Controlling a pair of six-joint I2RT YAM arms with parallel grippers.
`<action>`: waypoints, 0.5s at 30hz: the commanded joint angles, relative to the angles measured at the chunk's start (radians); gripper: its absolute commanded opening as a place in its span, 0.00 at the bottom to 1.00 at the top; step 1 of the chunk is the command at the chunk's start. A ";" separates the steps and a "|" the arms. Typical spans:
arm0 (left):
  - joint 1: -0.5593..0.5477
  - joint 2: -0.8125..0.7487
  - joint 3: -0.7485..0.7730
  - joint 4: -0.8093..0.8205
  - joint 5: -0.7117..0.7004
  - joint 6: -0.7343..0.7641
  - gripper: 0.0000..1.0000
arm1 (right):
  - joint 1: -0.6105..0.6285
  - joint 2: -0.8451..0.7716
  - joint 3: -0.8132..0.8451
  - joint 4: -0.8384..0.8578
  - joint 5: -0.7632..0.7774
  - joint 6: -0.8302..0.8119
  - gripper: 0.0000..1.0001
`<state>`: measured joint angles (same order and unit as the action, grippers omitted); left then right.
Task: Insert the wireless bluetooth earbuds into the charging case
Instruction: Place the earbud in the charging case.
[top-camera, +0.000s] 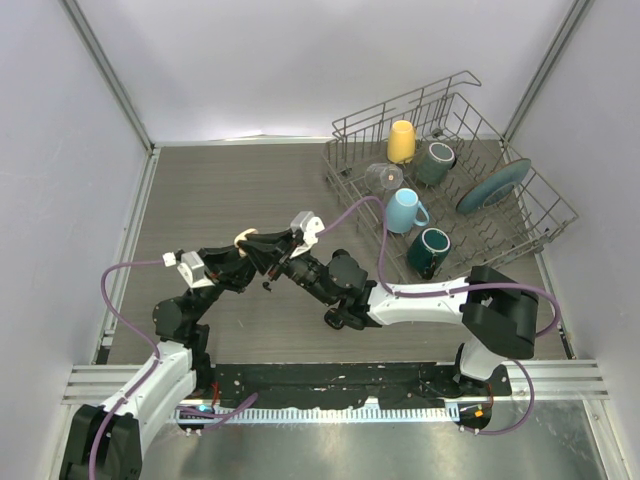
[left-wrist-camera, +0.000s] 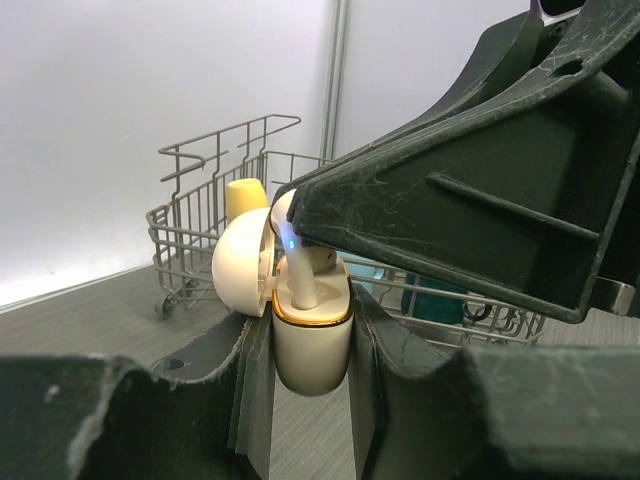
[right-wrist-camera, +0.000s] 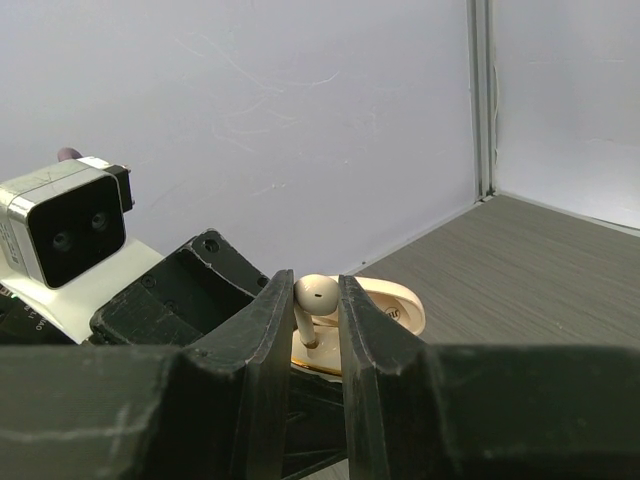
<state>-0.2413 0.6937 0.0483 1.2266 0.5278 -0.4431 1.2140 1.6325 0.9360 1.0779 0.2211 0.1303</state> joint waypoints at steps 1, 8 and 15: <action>-0.006 -0.005 0.030 0.102 0.000 -0.003 0.00 | 0.010 0.010 0.037 0.019 -0.003 0.002 0.01; -0.007 -0.025 0.035 0.102 -0.014 -0.005 0.00 | 0.010 0.004 0.004 0.011 0.004 -0.004 0.01; -0.007 -0.053 0.035 0.103 -0.045 -0.005 0.00 | 0.018 -0.014 -0.040 -0.007 0.018 -0.035 0.01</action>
<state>-0.2420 0.6693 0.0483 1.2175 0.5159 -0.4427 1.2221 1.6360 0.9276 1.0966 0.2211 0.1257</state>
